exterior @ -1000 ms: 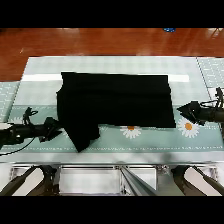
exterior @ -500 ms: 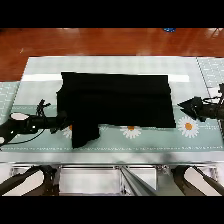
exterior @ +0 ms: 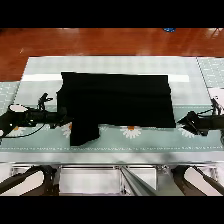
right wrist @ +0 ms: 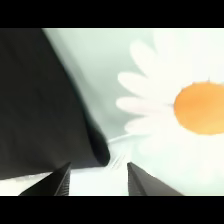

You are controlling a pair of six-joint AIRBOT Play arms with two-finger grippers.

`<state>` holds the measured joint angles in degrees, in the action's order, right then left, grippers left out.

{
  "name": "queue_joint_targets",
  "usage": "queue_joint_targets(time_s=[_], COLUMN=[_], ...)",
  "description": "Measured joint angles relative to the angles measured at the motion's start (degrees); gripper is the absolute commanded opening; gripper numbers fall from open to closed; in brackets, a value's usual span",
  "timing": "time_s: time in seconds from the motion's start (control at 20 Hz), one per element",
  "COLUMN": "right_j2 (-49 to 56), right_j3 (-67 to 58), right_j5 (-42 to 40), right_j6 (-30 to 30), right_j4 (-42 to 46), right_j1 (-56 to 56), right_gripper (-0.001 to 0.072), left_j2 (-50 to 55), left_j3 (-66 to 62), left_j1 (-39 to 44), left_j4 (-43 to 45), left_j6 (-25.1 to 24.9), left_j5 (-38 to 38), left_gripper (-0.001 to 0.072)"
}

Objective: Fold the shirts.

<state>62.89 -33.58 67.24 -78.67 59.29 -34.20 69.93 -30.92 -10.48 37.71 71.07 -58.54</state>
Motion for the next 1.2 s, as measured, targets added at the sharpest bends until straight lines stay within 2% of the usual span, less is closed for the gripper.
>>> queue_joint_targets(time_s=[0.4, 0.5, 0.55, 0.65, 0.95, 1.2], right_j2=[8.1, 10.2, 10.9, 11.7, 13.0, 19.1], right_j3=[0.8, 0.5, 0.0, -2.5, -15.6, -26.8], right_j5=[-1.9, -4.5, -5.8, -6.3, 0.0, 1.7], right_j6=[3.3, 4.3, 5.1, 7.0, 9.7, 10.3], right_j4=[-8.6, -11.2, -11.5, -13.7, -16.1, -18.7], right_j1=[2.1, 5.1, 6.4, 8.5, 10.5, 10.8], right_gripper=[0.0396, 0.0079, 0.0032, 0.0028, 0.0028, 0.0028], left_j2=[-0.1, -0.1, -0.1, -0.1, 1.3, 12.1], left_j3=[-0.5, -0.6, -0.8, -2.3, -14.8, -32.3], left_j1=[0.1, 0.1, -0.1, -0.9, -2.7, -1.8], left_j4=[-0.4, -0.4, -0.5, -0.5, -0.4, -0.2], left_j6=[-0.1, 0.1, 0.1, 0.0, 0.7, 4.6], left_j5=[-0.7, -0.4, -0.5, -1.7, -4.3, -3.5], left_gripper=[0.0017, 0.0017, 0.0017, 0.0017, 0.0016, 0.0016])
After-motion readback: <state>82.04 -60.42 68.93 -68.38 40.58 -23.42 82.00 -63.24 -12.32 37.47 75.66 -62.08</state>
